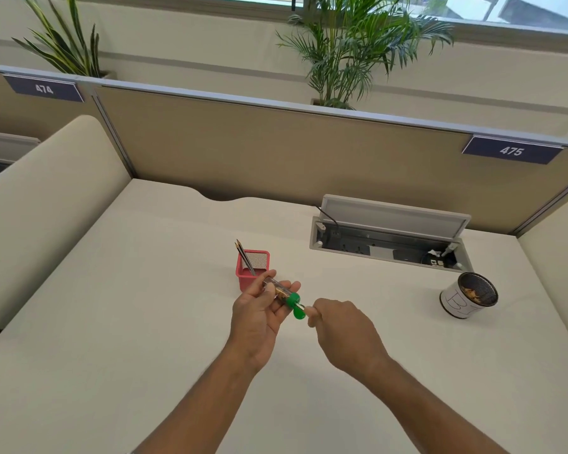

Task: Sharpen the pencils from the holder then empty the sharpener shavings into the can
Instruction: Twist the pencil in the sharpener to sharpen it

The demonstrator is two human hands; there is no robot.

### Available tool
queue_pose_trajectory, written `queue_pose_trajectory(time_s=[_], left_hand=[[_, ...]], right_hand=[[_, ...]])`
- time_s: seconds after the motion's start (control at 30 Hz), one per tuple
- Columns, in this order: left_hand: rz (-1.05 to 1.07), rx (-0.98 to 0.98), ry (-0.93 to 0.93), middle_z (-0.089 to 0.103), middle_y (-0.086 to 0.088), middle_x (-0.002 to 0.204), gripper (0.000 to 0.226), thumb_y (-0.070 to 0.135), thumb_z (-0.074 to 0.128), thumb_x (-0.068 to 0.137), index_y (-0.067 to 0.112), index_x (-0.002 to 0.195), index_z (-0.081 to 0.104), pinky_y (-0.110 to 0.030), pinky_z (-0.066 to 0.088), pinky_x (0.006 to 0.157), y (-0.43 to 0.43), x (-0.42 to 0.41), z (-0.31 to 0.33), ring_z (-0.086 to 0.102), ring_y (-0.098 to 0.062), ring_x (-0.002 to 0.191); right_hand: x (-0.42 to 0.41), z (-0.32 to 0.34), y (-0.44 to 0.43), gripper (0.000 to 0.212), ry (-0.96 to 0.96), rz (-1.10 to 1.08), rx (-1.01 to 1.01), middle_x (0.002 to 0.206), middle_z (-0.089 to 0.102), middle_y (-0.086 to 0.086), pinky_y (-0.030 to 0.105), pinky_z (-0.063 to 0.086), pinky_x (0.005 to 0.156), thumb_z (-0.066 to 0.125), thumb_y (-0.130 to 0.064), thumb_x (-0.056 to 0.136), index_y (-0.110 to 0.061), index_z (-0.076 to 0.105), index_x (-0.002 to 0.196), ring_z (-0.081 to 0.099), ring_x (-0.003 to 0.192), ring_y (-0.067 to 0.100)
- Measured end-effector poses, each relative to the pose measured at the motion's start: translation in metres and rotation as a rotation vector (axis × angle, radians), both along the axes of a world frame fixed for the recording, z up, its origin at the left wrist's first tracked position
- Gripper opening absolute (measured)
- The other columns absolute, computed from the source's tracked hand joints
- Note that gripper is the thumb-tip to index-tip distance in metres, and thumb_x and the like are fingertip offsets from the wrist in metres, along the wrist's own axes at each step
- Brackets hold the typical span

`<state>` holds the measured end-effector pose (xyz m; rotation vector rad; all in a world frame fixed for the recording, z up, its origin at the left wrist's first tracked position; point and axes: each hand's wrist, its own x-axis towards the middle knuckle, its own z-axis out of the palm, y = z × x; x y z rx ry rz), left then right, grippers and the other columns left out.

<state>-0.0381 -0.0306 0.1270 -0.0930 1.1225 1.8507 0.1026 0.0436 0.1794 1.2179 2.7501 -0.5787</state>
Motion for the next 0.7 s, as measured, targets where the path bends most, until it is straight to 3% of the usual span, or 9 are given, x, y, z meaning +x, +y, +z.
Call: queue_pose_trajectory(time_s=[0.17, 0.3, 0.53, 0.7], left_hand=[[-0.021, 0.014, -0.018, 0.071, -0.027, 0.122, 0.032, 0.003, 0.04, 0.114, 0.003, 0.138, 0.061, -0.055, 0.054, 0.108, -0.004, -0.001, -0.002, 0.075, -0.043, 0.118], [0.013, 0.023, -0.022, 0.076, -0.024, 0.116, 0.031, 0.003, 0.039, 0.114, 0.002, 0.136, 0.061, -0.057, 0.052, 0.112, -0.006, -0.008, -0.006, 0.075, -0.042, 0.117], [0.117, 0.02, -0.027, 0.066, -0.035, 0.136, 0.035, 0.003, 0.038, 0.114, -0.005, 0.143, 0.056, -0.046, 0.062, 0.099, -0.009, -0.02, -0.011, 0.079, -0.036, 0.11], [0.15, 0.019, -0.07, 0.072, -0.03, 0.127, 0.031, 0.004, 0.038, 0.114, -0.004, 0.133, 0.062, -0.042, 0.064, 0.094, -0.013, -0.026, -0.014, 0.079, -0.034, 0.111]], right_hand=[[0.005, -0.001, 0.006, 0.037, 0.159, -0.082, -0.337, 0.064, 0.064, -0.004, 0.035, 0.052, 0.065, 0.036, -0.029, 0.11, -0.019, 0.069, 0.097, 0.058, 0.058, 0.008], [0.013, 0.003, 0.007, 0.033, 0.162, -0.115, -0.47, 0.065, 0.073, 0.004, 0.026, 0.04, 0.051, 0.035, -0.025, 0.109, -0.019, 0.066, 0.099, 0.047, 0.04, 0.003], [0.023, 0.005, 0.009, 0.029, 0.229, -0.166, -0.567, 0.069, 0.076, 0.004, 0.028, 0.039, 0.049, 0.036, -0.027, 0.107, -0.019, 0.062, 0.096, 0.04, 0.04, 0.02], [0.025, 0.003, 0.01, 0.028, 0.296, -0.187, -0.592, 0.07, 0.075, 0.002, 0.026, 0.041, 0.05, 0.039, -0.028, 0.108, -0.018, 0.062, 0.098, 0.049, 0.044, 0.02]])
